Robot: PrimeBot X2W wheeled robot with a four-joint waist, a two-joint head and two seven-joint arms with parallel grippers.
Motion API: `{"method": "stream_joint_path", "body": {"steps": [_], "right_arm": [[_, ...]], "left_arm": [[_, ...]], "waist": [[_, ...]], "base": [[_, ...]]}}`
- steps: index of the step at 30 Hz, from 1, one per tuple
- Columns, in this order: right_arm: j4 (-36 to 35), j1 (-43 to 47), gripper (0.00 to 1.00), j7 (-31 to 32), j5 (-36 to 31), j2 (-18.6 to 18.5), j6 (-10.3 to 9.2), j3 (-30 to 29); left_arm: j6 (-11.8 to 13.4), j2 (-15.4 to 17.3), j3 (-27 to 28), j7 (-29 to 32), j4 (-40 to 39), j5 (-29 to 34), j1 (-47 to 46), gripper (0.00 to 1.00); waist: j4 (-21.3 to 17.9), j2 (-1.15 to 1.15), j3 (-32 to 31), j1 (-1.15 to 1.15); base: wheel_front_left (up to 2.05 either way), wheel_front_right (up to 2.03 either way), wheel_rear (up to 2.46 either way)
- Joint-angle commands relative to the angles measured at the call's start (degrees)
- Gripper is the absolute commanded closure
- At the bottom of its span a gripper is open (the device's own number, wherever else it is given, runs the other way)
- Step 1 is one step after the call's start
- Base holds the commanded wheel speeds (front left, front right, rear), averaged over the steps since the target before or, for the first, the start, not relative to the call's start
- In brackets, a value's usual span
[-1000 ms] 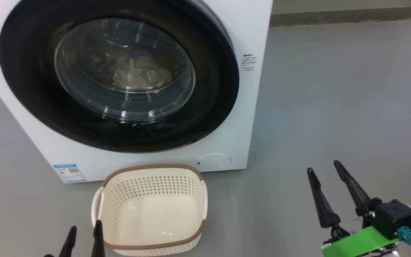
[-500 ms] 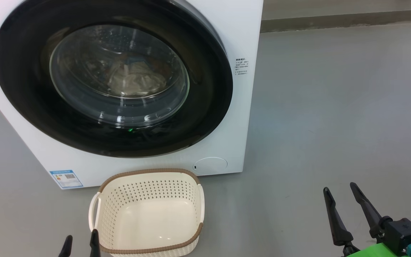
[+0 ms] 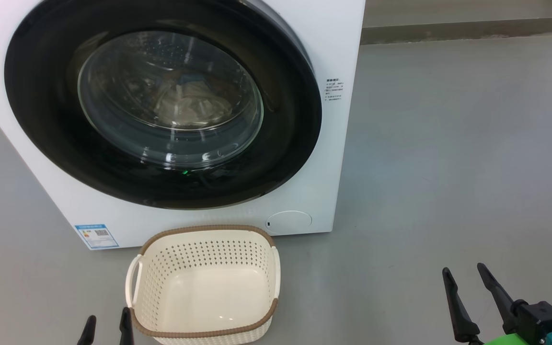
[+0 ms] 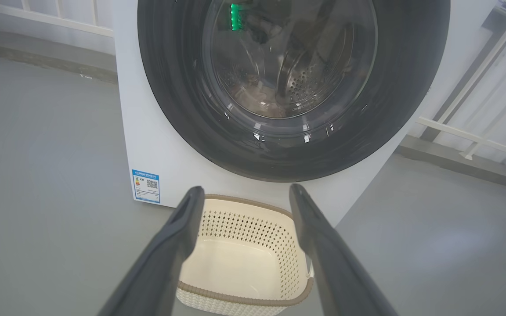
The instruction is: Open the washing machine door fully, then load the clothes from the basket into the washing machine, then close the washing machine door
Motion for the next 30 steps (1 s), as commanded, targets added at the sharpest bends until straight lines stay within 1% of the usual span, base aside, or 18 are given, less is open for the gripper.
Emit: {"method": "stream_joint_path", "body": {"steps": [1,27,28,30], "right_arm": [[-0.80,-1.33,0.00,-0.27,-0.75,-0.36,-0.33,0.89],[0.10,-1.56,0.00,-0.27,-0.70,0.13,-0.33,0.58],[1.48,-0.05,1.00,0.00,-0.32,0.63,0.00,-0.71],[2.89,0.05,1.00,0.03,-0.26,1.03,0.01,-0.71]], "left_arm": [[-0.15,0.57,1.92,-0.37,-1.65,0.64,-1.27,0.00],[-0.15,0.57,2.53,-0.37,-2.98,1.29,-0.86,0.00],[0.00,-0.01,0.53,0.00,-1.23,0.59,0.07,1.00],[0.01,-0.31,0.29,0.07,0.05,0.44,0.14,1.00]], "waist": [[0.15,0.00,-0.04,0.00],[0.47,0.00,-0.31,0.00],[0.48,0.00,-0.31,0.00],[0.48,0.00,-0.31,0.00]], "base": [[0.00,0.00,0.00],[0.00,0.00,0.00],[0.00,0.00,0.00],[0.00,0.00,0.00]]}}
